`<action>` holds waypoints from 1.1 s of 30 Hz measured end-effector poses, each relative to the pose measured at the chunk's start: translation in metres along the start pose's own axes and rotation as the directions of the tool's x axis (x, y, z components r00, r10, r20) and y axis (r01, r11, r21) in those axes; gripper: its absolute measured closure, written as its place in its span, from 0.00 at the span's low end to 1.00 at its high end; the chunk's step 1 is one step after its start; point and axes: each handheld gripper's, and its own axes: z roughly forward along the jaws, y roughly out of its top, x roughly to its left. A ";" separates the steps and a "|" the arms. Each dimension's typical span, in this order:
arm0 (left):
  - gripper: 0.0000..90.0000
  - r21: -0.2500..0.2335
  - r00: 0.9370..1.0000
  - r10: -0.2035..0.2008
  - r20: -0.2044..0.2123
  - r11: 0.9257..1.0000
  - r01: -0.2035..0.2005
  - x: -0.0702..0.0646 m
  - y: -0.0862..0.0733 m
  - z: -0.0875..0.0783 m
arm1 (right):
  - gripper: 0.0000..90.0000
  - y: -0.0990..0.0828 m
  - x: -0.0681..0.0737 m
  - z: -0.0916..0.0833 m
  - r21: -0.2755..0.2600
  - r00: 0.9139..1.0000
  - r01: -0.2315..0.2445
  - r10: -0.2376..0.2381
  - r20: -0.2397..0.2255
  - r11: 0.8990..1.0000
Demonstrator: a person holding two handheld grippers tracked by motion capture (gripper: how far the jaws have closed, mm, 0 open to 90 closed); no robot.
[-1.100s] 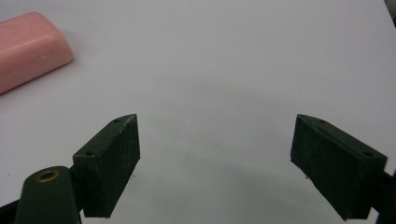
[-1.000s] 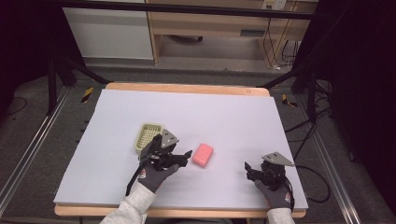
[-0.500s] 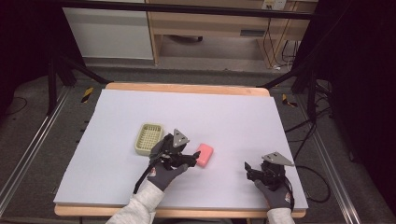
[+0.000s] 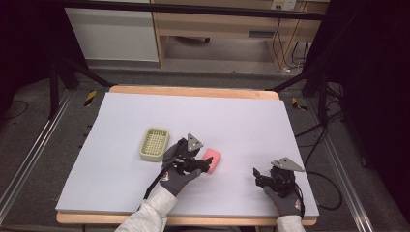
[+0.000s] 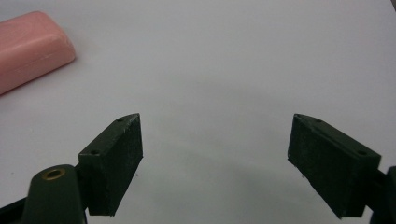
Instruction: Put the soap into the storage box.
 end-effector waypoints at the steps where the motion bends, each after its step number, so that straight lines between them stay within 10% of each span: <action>1: 0.25 0.004 1.000 0.000 0.002 1.000 0.000 -0.001 0.000 0.002 | 0.20 0.000 0.000 0.000 0.000 1.000 0.000 0.000 -0.001 1.000; 33: 0.24 0.099 1.000 0.010 -0.005 0.995 -0.010 -0.012 -0.001 0.042 | 0.21 0.000 0.000 0.001 0.000 1.000 0.001 -0.001 -0.003 1.000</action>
